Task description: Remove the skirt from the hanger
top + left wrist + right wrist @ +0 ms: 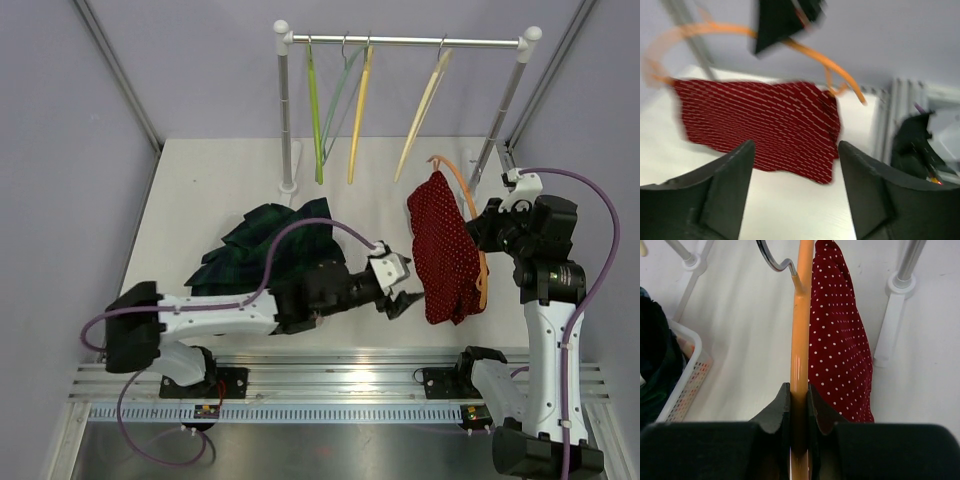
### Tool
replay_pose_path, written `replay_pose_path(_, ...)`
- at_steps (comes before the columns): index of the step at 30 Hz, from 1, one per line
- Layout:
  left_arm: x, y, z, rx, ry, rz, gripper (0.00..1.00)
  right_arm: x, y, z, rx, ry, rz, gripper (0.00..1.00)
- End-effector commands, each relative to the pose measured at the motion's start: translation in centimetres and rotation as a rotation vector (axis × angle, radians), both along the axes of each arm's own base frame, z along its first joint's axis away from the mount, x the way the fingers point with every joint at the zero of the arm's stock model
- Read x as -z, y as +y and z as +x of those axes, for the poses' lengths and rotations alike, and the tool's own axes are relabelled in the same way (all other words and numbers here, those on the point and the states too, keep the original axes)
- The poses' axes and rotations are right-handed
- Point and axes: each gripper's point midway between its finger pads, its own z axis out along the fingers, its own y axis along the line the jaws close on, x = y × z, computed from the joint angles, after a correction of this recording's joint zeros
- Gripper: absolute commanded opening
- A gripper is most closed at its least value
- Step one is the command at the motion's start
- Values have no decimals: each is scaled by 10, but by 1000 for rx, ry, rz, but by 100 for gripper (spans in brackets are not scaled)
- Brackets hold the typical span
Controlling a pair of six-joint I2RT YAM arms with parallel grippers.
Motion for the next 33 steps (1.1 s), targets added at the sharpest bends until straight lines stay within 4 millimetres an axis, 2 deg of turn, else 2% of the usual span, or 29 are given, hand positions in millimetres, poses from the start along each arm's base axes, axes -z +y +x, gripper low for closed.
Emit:
replay_pose_path(1,38,-44,-33,233,80,0,76,-46,20,-1,-114,-160,20,0)
replay_pose_path(2,44,-51,-36,249,108,-9,81,-47,21,-2,-119,-157,29,0)
replay_pose_path(3,43,-58,-39,263,110,-44,83,-50,22,-3,-125,-162,30,0)
replay_pose_path(4,62,-68,-38,264,125,-24,84,-51,23,-4,-128,-158,37,0)
replay_pose_path(5,64,-75,-39,253,124,-32,89,-51,24,-4,-129,-156,41,0)
replay_pose_path(8,83,-96,-39,237,122,-34,92,-55,29,-6,-149,-158,67,0)
replay_pose_path(10,86,-106,-29,152,110,-49,95,-55,32,-6,-159,-155,79,0)
replay_pose_path(11,97,-112,-14,69,118,-42,95,-54,32,-7,-159,-153,81,0)
replay_pose_path(13,103,-117,0,-17,141,-57,92,-54,32,-7,-158,-152,80,0)
replay_pose_path(14,108,-120,16,-104,147,-61,89,-54,32,-8,-159,-150,82,0)
replay_pose_path(17,124,-120,40,-242,140,-44,65,-54,33,-9,-164,-152,84,0)
replay_pose_path(18,124,-119,43,-262,132,-50,29,-55,34,-10,-165,-152,84,0)
replay_pose_path(19,123,-118,45,-280,130,-58,9,-55,33,-10,-164,-154,81,0)
replay_pose_path(20,120,-116,48,-296,116,-69,0,-55,32,-10,-155,-155,76,0)
replay_pose_path(23,103,-103,42,-259,85,-96,0,-56,26,-9,-130,-159,53,0)
replay_pose_path(24,91,-90,39,-255,59,-97,0,-55,24,-9,-121,-159,46,0)
replay_pose_path(26,78,-75,35,-246,29,-93,0,-54,18,-7,-87,-158,27,0)
replay_pose_path(27,55,-57,32,-246,14,-122,0,-54,14,-6,-71,-159,17,0)
replay_pose_path(30,26,-29,26,-247,-30,-117,0,-52,-2,0,9,-157,-34,0)
replay_pose_path(31,-2,-9,24,-253,-43,-156,0,-50,-7,2,29,-154,-47,0)
replay_pose_path(33,-13,8,21,-256,-74,-124,0,-47,-14,5,60,-151,-68,0)
